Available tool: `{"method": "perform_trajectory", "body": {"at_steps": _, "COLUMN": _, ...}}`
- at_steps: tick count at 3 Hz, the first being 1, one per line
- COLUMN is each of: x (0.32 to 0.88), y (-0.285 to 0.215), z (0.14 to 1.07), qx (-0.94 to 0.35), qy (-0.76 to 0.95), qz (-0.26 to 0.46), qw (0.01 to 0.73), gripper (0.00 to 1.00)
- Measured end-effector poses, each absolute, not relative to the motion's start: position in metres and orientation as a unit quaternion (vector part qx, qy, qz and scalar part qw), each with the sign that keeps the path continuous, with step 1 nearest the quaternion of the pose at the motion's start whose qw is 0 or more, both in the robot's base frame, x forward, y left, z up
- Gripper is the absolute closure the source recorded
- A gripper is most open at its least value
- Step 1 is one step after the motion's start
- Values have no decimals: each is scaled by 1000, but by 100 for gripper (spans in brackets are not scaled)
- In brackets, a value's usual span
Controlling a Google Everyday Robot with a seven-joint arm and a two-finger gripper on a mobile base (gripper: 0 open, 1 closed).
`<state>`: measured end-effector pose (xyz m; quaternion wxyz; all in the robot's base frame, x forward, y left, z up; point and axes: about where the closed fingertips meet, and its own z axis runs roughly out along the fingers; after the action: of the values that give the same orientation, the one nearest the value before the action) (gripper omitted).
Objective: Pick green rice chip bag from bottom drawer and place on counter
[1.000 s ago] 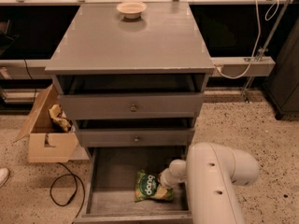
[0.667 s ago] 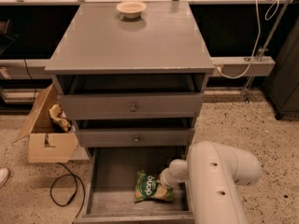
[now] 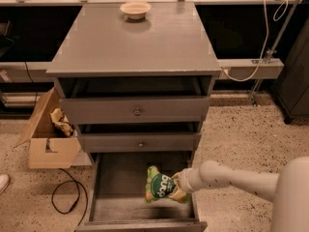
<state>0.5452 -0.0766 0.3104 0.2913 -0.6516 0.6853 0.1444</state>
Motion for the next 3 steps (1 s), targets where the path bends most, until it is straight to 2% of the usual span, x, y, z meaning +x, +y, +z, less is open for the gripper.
{"method": "perform_trajectory", "body": {"at_steps": 2, "x": 546, "y": -85, "z": 314, "qx": -647, "qy": 689, "qz": 143, "qw": 295, "gripper": 100}}
{"method": "perform_trajectory", "body": {"at_steps": 3, "x": 535, "y": -75, "z": 358, "qx": -658, "qy": 661, "qz": 166, "qw": 319, "gripper": 100}}
